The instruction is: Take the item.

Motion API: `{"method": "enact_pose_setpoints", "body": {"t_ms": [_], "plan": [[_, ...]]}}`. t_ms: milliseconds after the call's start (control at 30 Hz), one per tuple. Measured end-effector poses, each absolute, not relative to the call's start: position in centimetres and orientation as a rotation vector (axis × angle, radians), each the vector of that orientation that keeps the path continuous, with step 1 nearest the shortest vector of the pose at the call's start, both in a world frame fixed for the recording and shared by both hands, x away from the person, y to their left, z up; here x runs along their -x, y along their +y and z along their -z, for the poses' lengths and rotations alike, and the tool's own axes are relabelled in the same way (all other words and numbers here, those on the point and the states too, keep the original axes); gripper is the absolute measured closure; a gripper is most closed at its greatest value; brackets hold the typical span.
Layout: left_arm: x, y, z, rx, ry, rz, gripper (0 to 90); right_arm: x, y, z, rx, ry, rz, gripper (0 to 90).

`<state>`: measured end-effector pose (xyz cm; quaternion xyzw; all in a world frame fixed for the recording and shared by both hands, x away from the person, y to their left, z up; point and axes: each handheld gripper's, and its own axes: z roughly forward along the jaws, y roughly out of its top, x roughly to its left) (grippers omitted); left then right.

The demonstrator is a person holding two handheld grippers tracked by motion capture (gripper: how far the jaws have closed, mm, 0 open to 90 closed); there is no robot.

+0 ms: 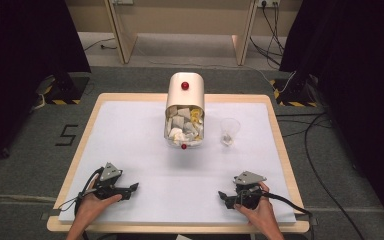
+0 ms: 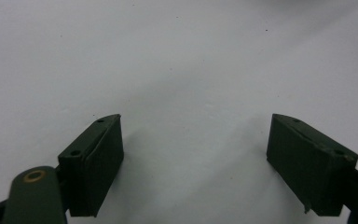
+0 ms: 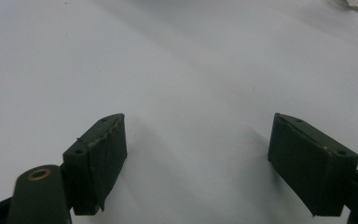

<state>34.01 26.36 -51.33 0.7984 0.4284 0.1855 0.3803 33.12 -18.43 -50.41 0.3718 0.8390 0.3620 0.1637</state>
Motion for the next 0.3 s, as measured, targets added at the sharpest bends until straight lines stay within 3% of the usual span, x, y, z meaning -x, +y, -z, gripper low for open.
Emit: {"method": "enact_pose_setpoints", "body": {"t_ms": [300], "plan": [[-34.0,26.35,51.33,-2.039,1.094,-0.474,18.0,-33.14,-18.43,50.41,-1.06,2.393,-1.033,19.8]]}}
